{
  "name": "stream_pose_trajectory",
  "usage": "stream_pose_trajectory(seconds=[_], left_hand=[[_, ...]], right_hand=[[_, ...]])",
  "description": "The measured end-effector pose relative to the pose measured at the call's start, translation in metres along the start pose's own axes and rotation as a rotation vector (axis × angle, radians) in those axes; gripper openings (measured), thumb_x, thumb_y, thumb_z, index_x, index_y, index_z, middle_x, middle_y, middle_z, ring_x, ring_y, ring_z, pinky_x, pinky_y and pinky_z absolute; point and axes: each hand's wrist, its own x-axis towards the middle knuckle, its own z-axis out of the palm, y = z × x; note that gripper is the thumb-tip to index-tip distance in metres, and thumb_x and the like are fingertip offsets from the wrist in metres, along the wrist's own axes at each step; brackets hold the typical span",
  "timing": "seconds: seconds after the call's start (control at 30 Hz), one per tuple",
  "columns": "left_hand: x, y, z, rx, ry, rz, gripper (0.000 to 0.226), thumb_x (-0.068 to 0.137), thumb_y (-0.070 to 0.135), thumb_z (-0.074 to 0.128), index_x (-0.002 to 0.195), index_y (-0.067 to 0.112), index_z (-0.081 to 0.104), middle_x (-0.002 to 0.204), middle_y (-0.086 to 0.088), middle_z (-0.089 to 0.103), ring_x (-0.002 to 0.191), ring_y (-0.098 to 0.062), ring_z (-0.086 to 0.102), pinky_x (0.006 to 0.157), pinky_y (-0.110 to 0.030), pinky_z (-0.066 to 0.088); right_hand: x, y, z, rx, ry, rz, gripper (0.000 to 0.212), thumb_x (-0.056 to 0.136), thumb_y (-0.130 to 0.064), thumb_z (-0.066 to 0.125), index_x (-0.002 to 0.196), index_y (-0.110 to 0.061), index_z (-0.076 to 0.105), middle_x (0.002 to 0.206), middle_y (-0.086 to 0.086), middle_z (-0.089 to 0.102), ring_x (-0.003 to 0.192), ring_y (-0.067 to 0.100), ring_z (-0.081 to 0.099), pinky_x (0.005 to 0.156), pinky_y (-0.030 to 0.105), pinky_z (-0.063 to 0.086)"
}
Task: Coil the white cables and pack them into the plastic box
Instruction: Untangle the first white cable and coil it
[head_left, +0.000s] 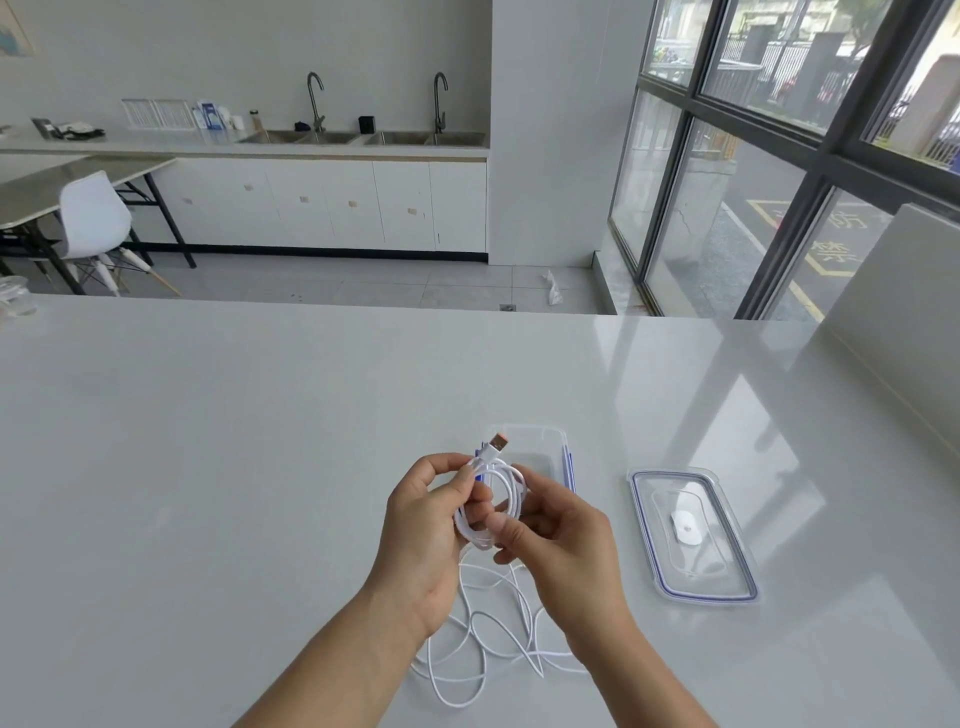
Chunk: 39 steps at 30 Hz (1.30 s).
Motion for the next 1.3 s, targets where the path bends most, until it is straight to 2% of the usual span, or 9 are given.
stream_pose_trajectory(seconds=[0.07,0.13,0.23,0.37,0.53,0.83,0.93,1.07,1.3], left_hand=[[0.000,-0.002,0.000,0.037,0.028,0.047,0.008,0.098,0.006,0.055,0.098,0.007,0.063,0.067,-0.009,0.061,0.055,-0.022,0.056,0.054,-0.031,0.051],[0.001,-0.004,0.000,0.095,0.060,0.102,0.007,0.097,0.008,0.057,0.098,0.008,0.065,0.067,-0.007,0.064,0.058,-0.022,0.054,0.057,-0.032,0.051],[0.003,-0.007,0.001,0.151,0.065,0.127,0.008,0.097,0.010,0.058,0.099,0.010,0.066,0.067,-0.005,0.064,0.059,-0.020,0.049,0.064,-0.035,0.045],[0.003,-0.010,0.002,0.212,0.043,0.133,0.007,0.097,0.012,0.059,0.095,0.013,0.065,0.065,-0.005,0.061,0.064,-0.023,0.049,0.066,-0.037,0.040],[0.002,-0.010,0.002,0.323,0.021,0.215,0.009,0.099,0.010,0.055,0.094,0.013,0.062,0.057,0.000,0.054,0.051,-0.013,0.043,0.051,-0.021,0.041],[0.008,-0.011,0.000,0.418,0.075,0.300,0.015,0.100,0.011,0.052,0.093,0.017,0.063,0.056,0.009,0.056,0.053,-0.013,0.049,0.057,-0.027,0.045],[0.007,-0.010,-0.001,0.418,0.039,0.298,0.015,0.100,0.009,0.052,0.093,0.017,0.062,0.057,0.009,0.056,0.054,-0.013,0.050,0.057,-0.025,0.046],[0.005,-0.009,-0.003,0.366,-0.008,0.265,0.012,0.100,0.005,0.052,0.094,0.009,0.062,0.063,-0.003,0.062,0.060,-0.019,0.057,0.060,-0.033,0.052],[0.006,-0.013,-0.007,0.624,-0.032,0.377,0.012,0.097,0.011,0.059,0.089,0.017,0.052,0.095,0.005,0.076,0.066,-0.012,0.059,0.062,-0.023,0.051]], right_hand=[[0.002,0.002,-0.004,-0.237,-0.038,-0.104,0.032,0.088,-0.035,0.075,0.119,-0.043,0.067,0.078,0.000,0.070,0.067,0.015,0.069,0.069,0.041,0.061],[0.003,0.004,-0.007,-0.286,-0.072,-0.183,0.026,0.097,-0.037,0.061,0.120,-0.046,0.067,0.085,-0.003,0.068,0.072,0.016,0.071,0.072,0.036,0.060],[0.007,-0.001,-0.006,-0.099,-0.013,-0.117,0.024,0.101,-0.018,0.058,0.114,-0.025,0.077,0.082,0.002,0.074,0.068,0.016,0.070,0.068,0.034,0.059],[0.022,-0.016,-0.011,0.307,-0.023,0.201,0.009,0.087,-0.005,0.072,0.090,0.001,0.077,0.068,0.010,0.067,0.060,0.019,0.058,0.052,0.029,0.047],[0.034,-0.019,-0.015,0.199,-0.134,0.261,0.014,0.088,-0.004,0.068,0.099,-0.001,0.075,0.058,0.009,0.054,0.051,0.018,0.049,0.051,0.029,0.042],[0.039,-0.010,0.005,0.092,0.102,0.128,0.004,0.086,-0.005,0.072,0.087,-0.008,0.073,0.061,0.007,0.056,0.048,0.018,0.046,0.045,0.023,0.042],[0.042,-0.010,0.001,0.282,-0.085,0.266,0.005,0.086,-0.005,0.066,0.086,-0.006,0.071,0.073,0.015,0.052,0.056,0.023,0.046,0.050,0.028,0.044],[0.048,-0.012,-0.011,0.474,-0.422,0.370,0.032,0.088,-0.002,0.049,0.112,-0.002,0.070,0.079,0.015,0.058,0.060,0.022,0.046,0.053,0.030,0.043],[0.053,-0.006,-0.015,0.580,-0.535,0.430,0.038,0.081,-0.002,0.048,0.112,0.003,0.069,0.076,0.013,0.057,0.044,0.010,0.033,0.044,0.022,0.029]])
